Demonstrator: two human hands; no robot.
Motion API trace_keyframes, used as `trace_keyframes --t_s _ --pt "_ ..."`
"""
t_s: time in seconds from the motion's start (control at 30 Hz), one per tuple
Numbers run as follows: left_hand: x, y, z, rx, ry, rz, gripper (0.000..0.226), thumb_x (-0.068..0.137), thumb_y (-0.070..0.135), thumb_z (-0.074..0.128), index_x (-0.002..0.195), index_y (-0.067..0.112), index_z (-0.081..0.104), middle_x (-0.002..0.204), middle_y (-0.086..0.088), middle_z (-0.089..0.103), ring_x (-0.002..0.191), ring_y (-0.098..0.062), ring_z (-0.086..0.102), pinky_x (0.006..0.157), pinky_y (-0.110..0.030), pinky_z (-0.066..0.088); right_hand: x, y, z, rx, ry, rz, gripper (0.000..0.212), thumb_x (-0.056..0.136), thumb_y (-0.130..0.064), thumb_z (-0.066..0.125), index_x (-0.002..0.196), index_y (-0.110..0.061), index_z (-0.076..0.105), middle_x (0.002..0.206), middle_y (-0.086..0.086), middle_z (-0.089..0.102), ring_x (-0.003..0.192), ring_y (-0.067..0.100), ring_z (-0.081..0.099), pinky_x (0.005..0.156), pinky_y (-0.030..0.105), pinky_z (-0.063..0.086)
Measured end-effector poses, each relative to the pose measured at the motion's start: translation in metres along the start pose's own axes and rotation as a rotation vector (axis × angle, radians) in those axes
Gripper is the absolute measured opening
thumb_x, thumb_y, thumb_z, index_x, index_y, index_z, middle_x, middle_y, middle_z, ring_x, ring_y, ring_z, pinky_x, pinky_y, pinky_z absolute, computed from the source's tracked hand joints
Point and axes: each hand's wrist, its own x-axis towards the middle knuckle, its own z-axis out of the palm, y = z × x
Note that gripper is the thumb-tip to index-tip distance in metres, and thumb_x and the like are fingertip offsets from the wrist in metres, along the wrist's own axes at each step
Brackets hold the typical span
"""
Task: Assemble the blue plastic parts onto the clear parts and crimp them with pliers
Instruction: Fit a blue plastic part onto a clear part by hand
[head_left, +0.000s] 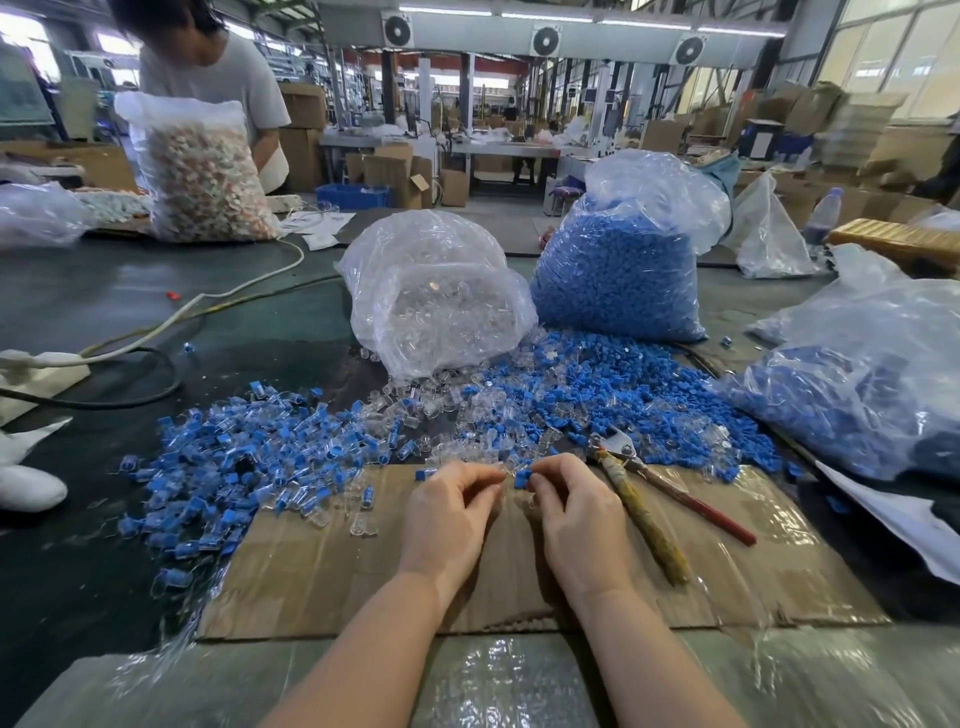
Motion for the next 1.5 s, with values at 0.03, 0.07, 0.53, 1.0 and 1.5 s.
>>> trace_keyframes --t_s 0.03,0.07,0.53,1.0,1.5 --pt "-0.0001 0.0000 0.0000 0.013 0.001 0.001 0.013 0.083 0.012 0.067 0.091 0.020 0.073 0.084 0.014 0.067 0.080 0.007 0.060 0.072 0.000 0.040 -0.0001 0.0000 -0.0001 0.004 0.000 0.000 0.007 0.089 -0.013 0.059 0.087 -0.018 0.064 0.077 -0.010 0.061 0.079 0.015 0.058 0.070 0.025 0.041" --pt "-0.0002 -0.0001 -0.0001 0.022 0.003 0.001 0.010 0.084 0.014 0.067 0.091 0.020 0.073 0.082 0.015 0.066 0.079 0.007 0.059 0.070 0.001 0.039 0.0000 -0.0001 -0.0003 0.005 -0.001 -0.002 0.008 0.089 -0.013 0.059 0.087 -0.018 0.064 0.077 -0.010 0.061 0.079 0.015 0.058 0.071 0.024 0.041" --pt "-0.0008 0.0022 0.0012 0.066 0.042 0.013 0.022 0.080 0.003 0.069 0.095 0.019 0.069 0.087 0.012 0.060 0.080 0.001 0.058 0.075 -0.004 0.044 0.0009 -0.0002 -0.0015 0.020 -0.017 -0.039 0.004 0.089 -0.015 0.060 0.087 -0.018 0.063 0.082 -0.007 0.062 0.082 0.013 0.056 0.076 0.028 0.045" --pt "-0.0001 0.0004 0.0007 0.064 0.052 -0.063 0.017 0.087 0.013 0.062 0.079 0.028 0.059 0.083 0.008 0.062 0.078 -0.001 0.056 0.068 -0.010 0.042 0.0001 -0.0022 -0.0026 -0.008 -0.061 -0.029 0.010 0.091 -0.023 0.058 0.082 -0.024 0.054 0.082 -0.006 0.061 0.083 0.014 0.055 0.075 0.028 0.044" --pt "0.0001 0.0034 -0.0025 -0.268 0.014 -0.163 0.018 0.087 -0.001 0.060 0.088 0.017 0.060 0.080 -0.008 0.067 0.070 -0.013 0.069 0.067 -0.027 0.058 -0.0018 -0.0046 -0.0007 -0.100 -0.094 -0.148 0.009 0.089 -0.020 0.060 0.082 -0.015 0.061 0.079 -0.004 0.061 0.079 0.015 0.054 0.070 0.023 0.036"
